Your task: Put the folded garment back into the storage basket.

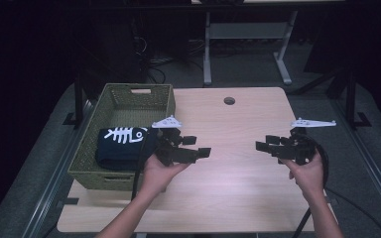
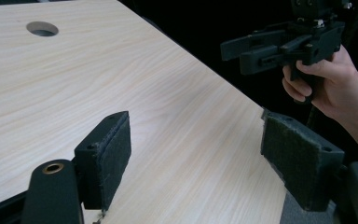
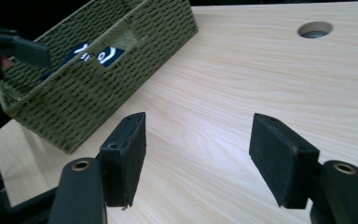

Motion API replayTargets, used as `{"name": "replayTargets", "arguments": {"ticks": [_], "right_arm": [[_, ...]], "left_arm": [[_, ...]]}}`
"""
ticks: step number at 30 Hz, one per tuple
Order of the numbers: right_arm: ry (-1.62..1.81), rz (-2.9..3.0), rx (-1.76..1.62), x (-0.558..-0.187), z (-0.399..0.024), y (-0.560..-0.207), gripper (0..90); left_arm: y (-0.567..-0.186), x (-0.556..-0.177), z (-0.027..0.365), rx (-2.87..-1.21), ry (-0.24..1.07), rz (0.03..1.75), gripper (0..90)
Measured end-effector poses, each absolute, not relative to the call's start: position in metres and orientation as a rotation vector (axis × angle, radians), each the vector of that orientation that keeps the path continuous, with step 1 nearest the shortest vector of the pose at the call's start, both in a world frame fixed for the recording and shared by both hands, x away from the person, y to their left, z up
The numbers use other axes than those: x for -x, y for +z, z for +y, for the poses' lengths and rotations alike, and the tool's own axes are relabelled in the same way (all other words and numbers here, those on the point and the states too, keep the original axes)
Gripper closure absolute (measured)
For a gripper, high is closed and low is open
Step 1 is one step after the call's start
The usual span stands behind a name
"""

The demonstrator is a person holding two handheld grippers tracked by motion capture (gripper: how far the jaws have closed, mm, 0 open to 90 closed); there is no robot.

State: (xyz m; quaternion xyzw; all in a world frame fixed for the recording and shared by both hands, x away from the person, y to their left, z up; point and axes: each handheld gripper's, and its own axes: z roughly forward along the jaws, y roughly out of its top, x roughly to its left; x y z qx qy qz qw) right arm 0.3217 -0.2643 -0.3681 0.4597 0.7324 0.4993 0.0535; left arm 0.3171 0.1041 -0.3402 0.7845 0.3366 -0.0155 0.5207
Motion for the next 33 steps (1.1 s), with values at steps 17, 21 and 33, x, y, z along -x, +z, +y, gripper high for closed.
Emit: {"name": "replayTargets", "arguments": {"ticks": [17, 21, 33], "right_arm": [[1.453, 2.205, -1.446, -0.311, -0.290, -0.384, 34.6], [1.454, 2.196, -1.464, -0.306, -0.295, -0.389, 34.6], [1.402, 2.195, -1.488, -0.288, -0.305, -0.404, 33.7]], "left_arm": [[-0.358, -0.296, 0.083, -1.897, -0.065, 0.778, 19.3], [-0.361, -0.290, 0.082, -1.904, -0.055, 0.765, 19.3], [-0.382, -0.275, 0.083, -1.917, -0.065, 0.753, 19.6]]}}
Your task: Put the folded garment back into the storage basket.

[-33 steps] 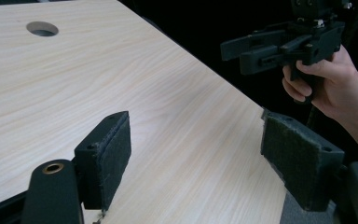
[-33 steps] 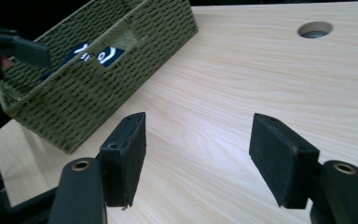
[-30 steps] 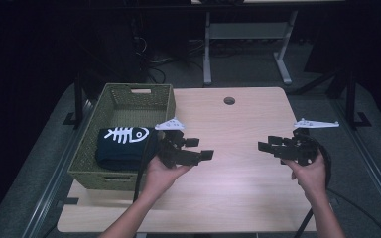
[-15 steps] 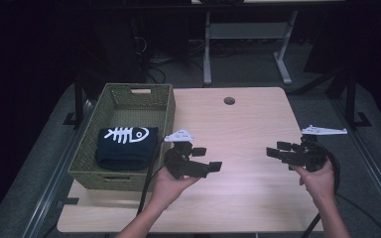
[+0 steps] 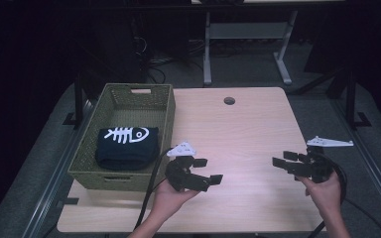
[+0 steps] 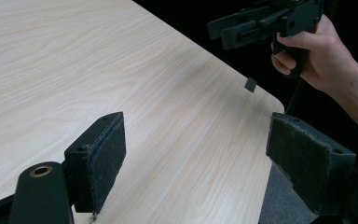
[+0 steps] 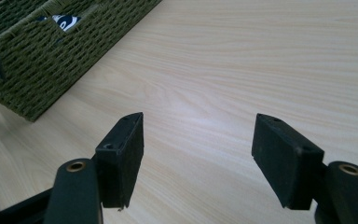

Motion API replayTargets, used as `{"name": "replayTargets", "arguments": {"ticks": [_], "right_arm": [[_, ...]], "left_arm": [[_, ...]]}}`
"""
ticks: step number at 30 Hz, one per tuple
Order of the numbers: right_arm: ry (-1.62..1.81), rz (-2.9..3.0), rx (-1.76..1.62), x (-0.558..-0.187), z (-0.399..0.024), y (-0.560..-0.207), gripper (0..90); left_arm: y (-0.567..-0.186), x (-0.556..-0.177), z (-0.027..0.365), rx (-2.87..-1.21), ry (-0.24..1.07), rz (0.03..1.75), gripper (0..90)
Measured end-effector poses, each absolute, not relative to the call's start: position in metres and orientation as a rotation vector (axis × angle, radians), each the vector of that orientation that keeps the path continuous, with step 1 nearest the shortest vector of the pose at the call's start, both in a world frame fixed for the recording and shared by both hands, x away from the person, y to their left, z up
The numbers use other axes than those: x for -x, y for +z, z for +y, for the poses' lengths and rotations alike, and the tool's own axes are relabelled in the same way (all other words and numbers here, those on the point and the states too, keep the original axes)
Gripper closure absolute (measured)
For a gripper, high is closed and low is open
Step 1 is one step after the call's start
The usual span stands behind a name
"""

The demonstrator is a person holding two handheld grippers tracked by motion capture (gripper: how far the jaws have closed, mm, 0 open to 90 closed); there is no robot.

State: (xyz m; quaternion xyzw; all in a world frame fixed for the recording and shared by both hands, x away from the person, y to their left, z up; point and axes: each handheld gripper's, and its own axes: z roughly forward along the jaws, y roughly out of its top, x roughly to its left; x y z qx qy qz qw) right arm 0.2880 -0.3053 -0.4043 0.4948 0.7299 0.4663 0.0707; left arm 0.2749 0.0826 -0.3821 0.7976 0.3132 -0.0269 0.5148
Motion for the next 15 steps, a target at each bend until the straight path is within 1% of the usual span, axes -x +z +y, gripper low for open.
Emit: {"name": "replayTargets", "arguments": {"ticks": [8, 13, 15], "right_arm": [[1.384, 2.185, -1.464, -0.272, -0.310, -0.414, 33.6], [1.371, 2.170, -1.466, -0.257, -0.310, -0.426, 32.8], [1.378, 2.150, -1.461, -0.248, -0.307, -0.431, 32.7]], "left_arm": [[-0.395, -0.256, 0.085, -1.943, -0.041, 0.711, 19.6], [-0.408, -0.242, 0.086, -1.944, -0.071, 0.683, 19.5], [-0.413, -0.238, 0.087, -1.942, -0.065, 0.673, 19.5]]}}
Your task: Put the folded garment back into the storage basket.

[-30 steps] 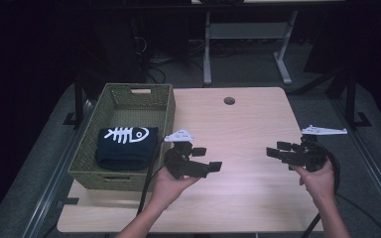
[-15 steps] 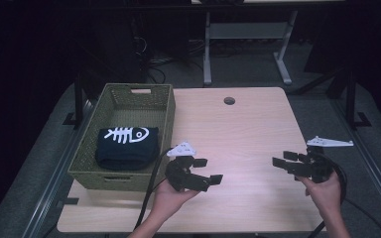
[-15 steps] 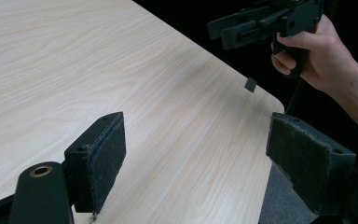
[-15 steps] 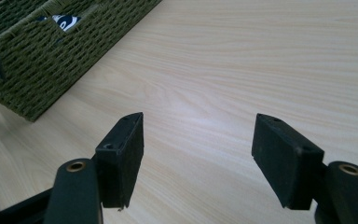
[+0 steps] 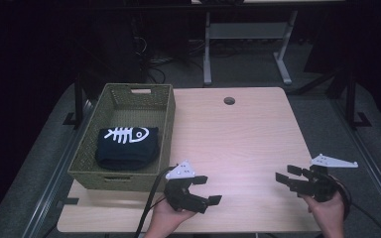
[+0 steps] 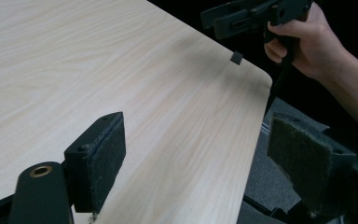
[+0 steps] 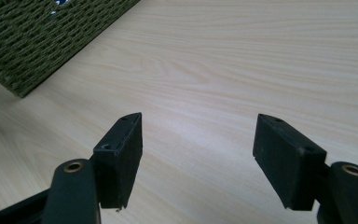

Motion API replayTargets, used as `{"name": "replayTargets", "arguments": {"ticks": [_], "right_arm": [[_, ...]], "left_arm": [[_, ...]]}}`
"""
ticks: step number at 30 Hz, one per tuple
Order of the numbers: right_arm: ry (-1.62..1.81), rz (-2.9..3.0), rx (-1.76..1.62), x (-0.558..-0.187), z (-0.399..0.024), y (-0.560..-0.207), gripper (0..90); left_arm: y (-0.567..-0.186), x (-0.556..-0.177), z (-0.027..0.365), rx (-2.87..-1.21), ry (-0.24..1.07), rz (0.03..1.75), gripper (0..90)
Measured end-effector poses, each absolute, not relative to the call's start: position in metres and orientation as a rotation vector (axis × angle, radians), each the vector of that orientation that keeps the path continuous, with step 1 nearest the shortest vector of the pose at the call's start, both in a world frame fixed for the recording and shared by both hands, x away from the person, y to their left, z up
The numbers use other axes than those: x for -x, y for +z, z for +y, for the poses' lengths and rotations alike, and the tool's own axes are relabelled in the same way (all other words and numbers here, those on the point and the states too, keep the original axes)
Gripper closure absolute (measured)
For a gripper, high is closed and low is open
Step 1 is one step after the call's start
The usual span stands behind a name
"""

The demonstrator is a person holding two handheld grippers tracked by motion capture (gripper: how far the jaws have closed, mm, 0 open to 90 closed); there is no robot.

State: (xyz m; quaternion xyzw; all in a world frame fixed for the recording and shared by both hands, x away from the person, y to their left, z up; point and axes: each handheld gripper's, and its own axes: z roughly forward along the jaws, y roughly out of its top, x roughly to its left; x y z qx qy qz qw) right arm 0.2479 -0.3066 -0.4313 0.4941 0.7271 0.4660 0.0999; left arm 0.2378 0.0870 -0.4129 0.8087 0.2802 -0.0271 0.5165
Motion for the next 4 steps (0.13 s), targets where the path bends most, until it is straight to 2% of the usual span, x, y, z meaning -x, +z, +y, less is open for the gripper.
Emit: {"name": "replayTargets", "arguments": {"ticks": [4], "right_arm": [[1.437, 2.119, -1.440, -0.2390, -0.2993, -0.4413, 31.3]], "left_arm": [[-0.4215, -0.2310, 0.0863, -1.952, -0.079, 0.654, 19.5]]}}
